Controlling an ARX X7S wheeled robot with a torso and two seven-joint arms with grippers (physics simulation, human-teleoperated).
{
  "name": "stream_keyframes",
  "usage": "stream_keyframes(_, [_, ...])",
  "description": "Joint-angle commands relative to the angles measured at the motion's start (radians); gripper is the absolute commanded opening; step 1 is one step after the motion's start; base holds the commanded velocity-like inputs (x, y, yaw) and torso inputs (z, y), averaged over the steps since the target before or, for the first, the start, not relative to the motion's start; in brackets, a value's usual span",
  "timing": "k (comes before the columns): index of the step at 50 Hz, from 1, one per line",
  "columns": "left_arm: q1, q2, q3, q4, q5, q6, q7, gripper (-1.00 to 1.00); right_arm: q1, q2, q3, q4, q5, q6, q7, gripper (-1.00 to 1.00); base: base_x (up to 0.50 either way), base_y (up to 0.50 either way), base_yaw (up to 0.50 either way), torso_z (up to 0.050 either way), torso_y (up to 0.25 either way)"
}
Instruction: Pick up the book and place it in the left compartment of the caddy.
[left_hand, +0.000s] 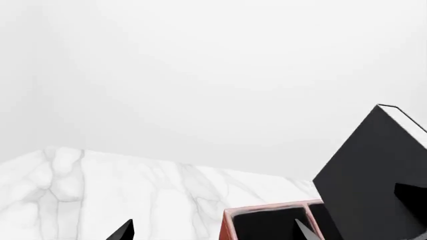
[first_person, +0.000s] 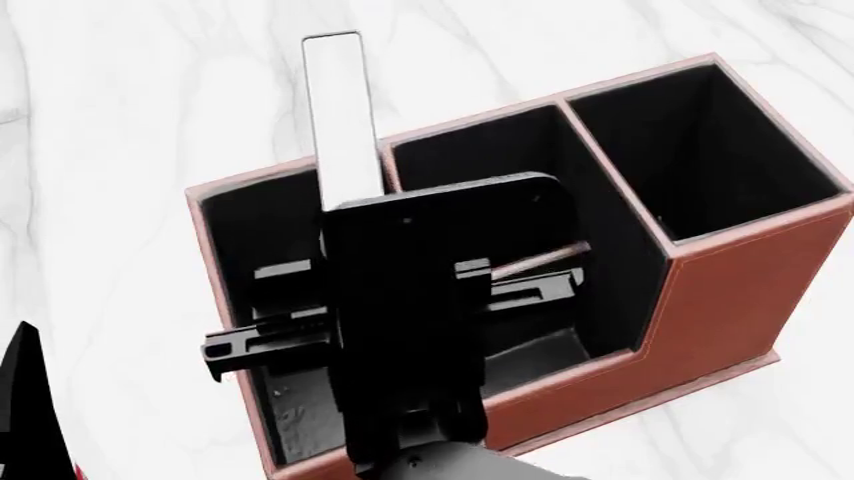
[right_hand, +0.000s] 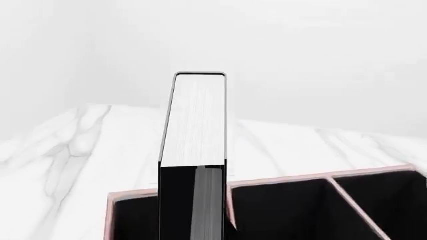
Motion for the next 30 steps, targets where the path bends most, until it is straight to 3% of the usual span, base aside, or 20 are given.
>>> stream_keyframes(1, [0.000, -0.003, 0.002, -0.001, -0.002, 0.003, -0.003, 1.00, 0.030, -0.068, 0.144, 0.020, 0.218, 0.155, 0.144, -1.00, 0.00, 0.00, 0.00, 0.000, 0.000])
stream_keyframes(16, [-0.001, -0.008, 0.005, 0.003, -0.007, 0.004, -0.009, 1.00, 0.042, -0.077, 0.159, 0.040, 0.351, 0.193, 0.223, -1.00, 0.00, 0.00, 0.00, 0.000, 0.002])
stream_keyframes(30, [0.006, -0.015, 0.000, 0.007, -0.012, 0.011, -0.012, 1.00, 0.017, -0.045, 0.058, 0.075, 0.223, 0.139, 0.088, -1.00, 0.00, 0.00, 0.00, 0.001, 0.001])
